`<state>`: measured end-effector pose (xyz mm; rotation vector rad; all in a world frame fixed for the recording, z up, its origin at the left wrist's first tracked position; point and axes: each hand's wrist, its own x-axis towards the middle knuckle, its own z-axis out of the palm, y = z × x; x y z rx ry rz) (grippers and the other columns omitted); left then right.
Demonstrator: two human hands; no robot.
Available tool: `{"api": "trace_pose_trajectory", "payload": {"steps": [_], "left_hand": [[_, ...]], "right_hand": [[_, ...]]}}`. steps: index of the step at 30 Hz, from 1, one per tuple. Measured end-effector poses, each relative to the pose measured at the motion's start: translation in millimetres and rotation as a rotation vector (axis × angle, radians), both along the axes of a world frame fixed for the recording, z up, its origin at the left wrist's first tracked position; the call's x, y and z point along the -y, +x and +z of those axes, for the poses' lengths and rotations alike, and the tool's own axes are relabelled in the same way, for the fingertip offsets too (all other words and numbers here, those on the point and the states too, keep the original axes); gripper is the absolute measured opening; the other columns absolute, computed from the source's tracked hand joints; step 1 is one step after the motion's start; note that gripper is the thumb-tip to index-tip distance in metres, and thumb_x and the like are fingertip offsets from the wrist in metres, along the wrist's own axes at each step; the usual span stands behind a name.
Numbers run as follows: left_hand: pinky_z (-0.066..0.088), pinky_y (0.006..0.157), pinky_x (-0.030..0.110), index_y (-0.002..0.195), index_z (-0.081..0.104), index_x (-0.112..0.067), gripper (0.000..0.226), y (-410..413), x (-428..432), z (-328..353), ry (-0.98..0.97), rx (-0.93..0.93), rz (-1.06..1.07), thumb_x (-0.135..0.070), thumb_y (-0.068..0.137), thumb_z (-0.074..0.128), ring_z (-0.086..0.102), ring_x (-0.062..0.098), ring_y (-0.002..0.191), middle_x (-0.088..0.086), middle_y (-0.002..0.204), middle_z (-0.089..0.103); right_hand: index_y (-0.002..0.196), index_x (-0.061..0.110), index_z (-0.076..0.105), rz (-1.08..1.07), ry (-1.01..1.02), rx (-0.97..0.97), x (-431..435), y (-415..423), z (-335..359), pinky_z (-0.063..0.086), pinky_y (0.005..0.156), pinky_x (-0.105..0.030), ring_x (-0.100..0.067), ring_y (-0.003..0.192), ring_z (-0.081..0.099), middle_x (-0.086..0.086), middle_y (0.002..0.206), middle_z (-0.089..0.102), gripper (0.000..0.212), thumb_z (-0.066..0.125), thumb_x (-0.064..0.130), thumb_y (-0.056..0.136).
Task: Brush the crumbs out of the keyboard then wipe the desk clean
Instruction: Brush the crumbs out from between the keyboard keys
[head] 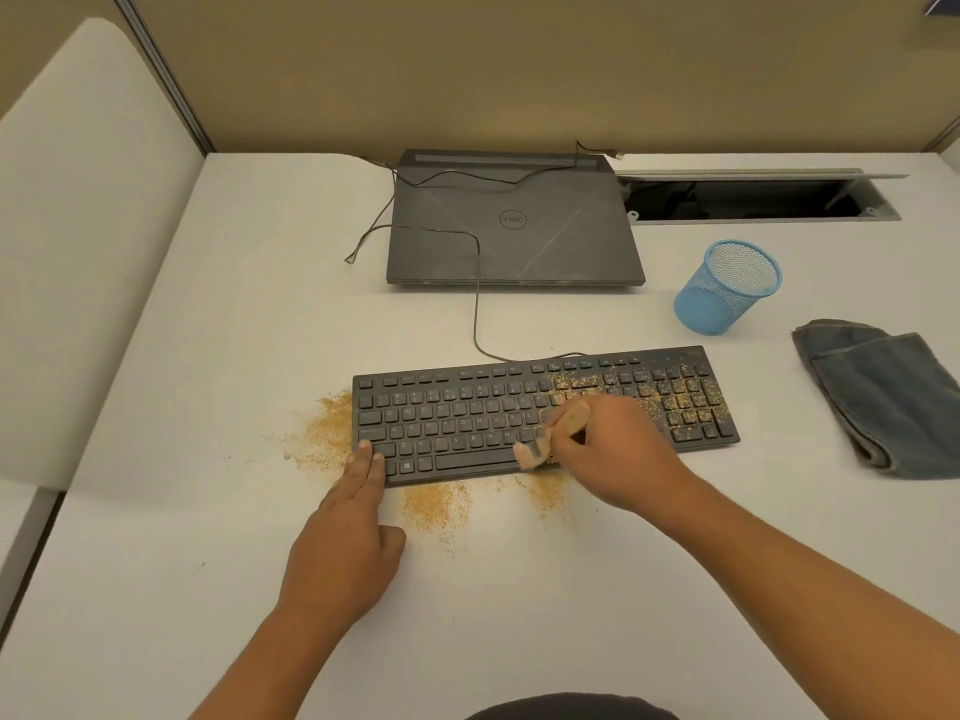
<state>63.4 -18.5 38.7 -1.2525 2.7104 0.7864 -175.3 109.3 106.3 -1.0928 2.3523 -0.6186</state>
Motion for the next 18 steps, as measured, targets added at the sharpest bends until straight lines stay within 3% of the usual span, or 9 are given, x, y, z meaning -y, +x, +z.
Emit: {"api": "trace_pose_trajectory", "payload": {"steps": [3, 6, 9, 13, 18], "left_hand": [[0.041, 0.107, 0.029, 0.157, 0.011, -0.021, 0.073, 0.8, 0.3, -1.2, -0.005, -0.005, -0.001, -0.022, 0.093, 0.047, 0.013, 0.008, 0.149, -0.018, 0.153, -0.016], [0.039, 0.107, 0.029, 0.157, 0.012, -0.02, 0.073, 0.6, 0.9, -2.5, -0.008, -0.01, -0.003, -0.021, 0.093, 0.048, 0.012, 0.008, 0.149, -0.018, 0.153, -0.016], [0.039, 0.106, 0.028, 0.157, 0.012, -0.021, 0.073, 0.6, 0.9, -3.0, -0.012, -0.005, 0.002, -0.022, 0.093, 0.048, 0.013, 0.008, 0.149, -0.018, 0.152, -0.016], [0.04, 0.105, 0.028, 0.157, 0.012, -0.021, 0.074, 0.7, 1.2, -4.1, -0.012, -0.002, 0.002, -0.022, 0.092, 0.048, 0.014, 0.009, 0.149, -0.018, 0.153, -0.015], [0.039, 0.105, 0.028, 0.157, 0.012, -0.021, 0.073, 0.8, 0.5, -2.8, -0.013, -0.005, 0.003, -0.021, 0.093, 0.047, 0.015, 0.009, 0.149, -0.019, 0.152, -0.015]], "right_hand": [[0.08, 0.017, 0.075, -0.085, -0.086, -0.043, -6.7, -1.6, 0.5, 0.037, 0.044, -0.01, 0.009, 0.048, 0.053, 0.018, 0.059, 0.057, 0.025, 0.055, 0.016, 0.095], [0.085, 0.019, 0.075, -0.098, -0.112, -0.048, -9.2, 1.3, -1.4, 0.04, 0.048, -0.013, -0.001, 0.047, 0.053, 0.015, 0.065, 0.063, 0.021, 0.056, 0.018, 0.094], [0.081, 0.021, 0.073, -0.097, -0.06, -0.081, -14.7, 4.1, -3.8, 0.033, 0.046, -0.015, -0.001, 0.047, 0.049, 0.011, 0.062, 0.063, 0.022, 0.054, 0.02, 0.094], [0.088, 0.024, 0.075, -0.143, -0.131, 0.014, -23.3, 6.9, -9.9, 0.041, 0.049, -0.022, -0.003, 0.052, 0.054, 0.01, 0.071, 0.069, 0.015, 0.062, 0.02, 0.092], [0.092, 0.027, 0.075, -0.184, -0.164, -0.069, -33.4, 8.5, -12.4, 0.042, 0.052, -0.018, -0.004, 0.057, 0.059, 0.011, 0.072, 0.07, 0.013, 0.063, 0.02, 0.093]]}}
